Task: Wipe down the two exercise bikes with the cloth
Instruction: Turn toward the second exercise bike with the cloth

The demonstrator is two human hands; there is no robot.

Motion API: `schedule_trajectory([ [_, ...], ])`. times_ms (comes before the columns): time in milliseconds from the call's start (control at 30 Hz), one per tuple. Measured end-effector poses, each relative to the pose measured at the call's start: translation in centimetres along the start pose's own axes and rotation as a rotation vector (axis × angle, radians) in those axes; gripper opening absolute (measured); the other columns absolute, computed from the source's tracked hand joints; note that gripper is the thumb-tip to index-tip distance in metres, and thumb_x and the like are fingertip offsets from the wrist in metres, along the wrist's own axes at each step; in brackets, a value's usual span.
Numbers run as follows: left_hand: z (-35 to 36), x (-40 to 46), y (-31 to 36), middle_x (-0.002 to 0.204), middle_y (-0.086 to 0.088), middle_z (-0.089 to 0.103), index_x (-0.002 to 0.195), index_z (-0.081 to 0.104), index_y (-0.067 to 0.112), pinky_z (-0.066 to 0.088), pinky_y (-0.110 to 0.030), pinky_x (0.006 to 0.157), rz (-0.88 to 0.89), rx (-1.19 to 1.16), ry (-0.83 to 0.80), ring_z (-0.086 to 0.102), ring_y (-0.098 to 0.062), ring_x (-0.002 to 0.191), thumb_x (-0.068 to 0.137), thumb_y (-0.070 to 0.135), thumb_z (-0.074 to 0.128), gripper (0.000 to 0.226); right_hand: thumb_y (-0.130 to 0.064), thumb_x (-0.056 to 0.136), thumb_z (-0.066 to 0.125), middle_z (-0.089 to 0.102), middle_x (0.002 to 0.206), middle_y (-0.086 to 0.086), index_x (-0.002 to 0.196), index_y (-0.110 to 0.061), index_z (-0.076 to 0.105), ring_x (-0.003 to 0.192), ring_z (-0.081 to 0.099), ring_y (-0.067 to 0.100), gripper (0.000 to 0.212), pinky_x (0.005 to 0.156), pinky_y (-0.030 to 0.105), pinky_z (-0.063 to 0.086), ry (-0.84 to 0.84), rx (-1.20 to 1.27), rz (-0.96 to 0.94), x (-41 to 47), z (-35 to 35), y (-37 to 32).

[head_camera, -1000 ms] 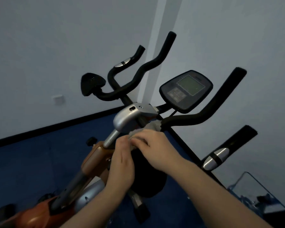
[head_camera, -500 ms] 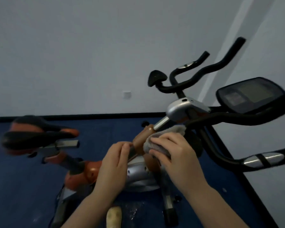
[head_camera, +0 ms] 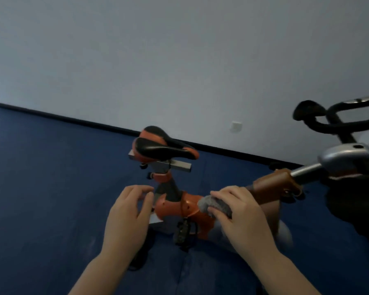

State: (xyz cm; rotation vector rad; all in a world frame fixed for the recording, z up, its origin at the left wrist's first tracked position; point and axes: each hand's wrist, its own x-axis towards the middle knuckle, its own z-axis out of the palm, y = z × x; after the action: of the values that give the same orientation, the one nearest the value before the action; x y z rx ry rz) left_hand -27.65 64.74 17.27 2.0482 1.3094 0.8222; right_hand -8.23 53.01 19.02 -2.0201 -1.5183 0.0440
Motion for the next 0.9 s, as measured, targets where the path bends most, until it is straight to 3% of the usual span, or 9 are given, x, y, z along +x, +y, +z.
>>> schedule_trajectory([
  [233, -12.4, -0.4, -9.7, 0.108, 0.017, 0.056, 0.108, 0.062, 0.026, 0.049, -0.032, 0.083, -0.028, 0.184, 0.048, 0.058, -0.006, 0.096, 0.092, 0.037, 0.045, 0.026, -0.022, 0.078, 0.073, 0.05, 0.096, -0.016, 0.107, -0.019, 0.066, 0.095, 0.046, 0.006, 0.03, 0.085, 0.019, 0.037, -0.044, 0.043, -0.049, 2.2, 8.7, -12.2],
  [433, -20.0, 1.2, -17.1, 0.109, 0.011, 0.058, 0.109, 0.062, 0.022, 0.049, -0.035, 0.082, -0.046, 0.27, 0.101, 0.058, -0.011, 0.093, 0.092, 0.034, 0.048, 0.025, -0.02, 0.078, 0.073, 0.059, 0.099, -0.006, 0.107, -0.015, 0.067, 0.097, 0.049, 0.012, 0.03, 0.083, 0.018, 0.035, -0.095, 0.032, -0.073, 4.4, 14.7, -19.9],
  [567, -21.2, 3.5, -19.4, 0.111, 0.011, 0.058, 0.11, 0.062, 0.022, 0.047, -0.032, 0.079, -0.061, 0.273, 0.064, 0.057, -0.012, 0.084, 0.092, 0.034, 0.049, 0.025, -0.019, 0.079, 0.072, 0.059, 0.099, -0.006, 0.106, -0.015, 0.067, 0.096, 0.049, 0.011, 0.028, 0.081, 0.019, 0.035, -0.13, 0.0, -0.054, 5.7, 16.2, -21.8],
  [900, -18.5, 12.8, -23.0, 0.121, 0.014, 0.053, 0.117, 0.058, 0.026, 0.044, -0.026, 0.085, -0.081, 0.249, -0.118, 0.054, -0.009, 0.095, 0.094, 0.039, 0.045, 0.03, -0.022, 0.079, 0.071, 0.059, 0.099, -0.007, 0.106, -0.017, 0.067, 0.097, 0.047, 0.009, 0.028, 0.08, 0.017, 0.033, -0.133, -0.02, -0.042, 16.1, 21.8, -21.3],
])
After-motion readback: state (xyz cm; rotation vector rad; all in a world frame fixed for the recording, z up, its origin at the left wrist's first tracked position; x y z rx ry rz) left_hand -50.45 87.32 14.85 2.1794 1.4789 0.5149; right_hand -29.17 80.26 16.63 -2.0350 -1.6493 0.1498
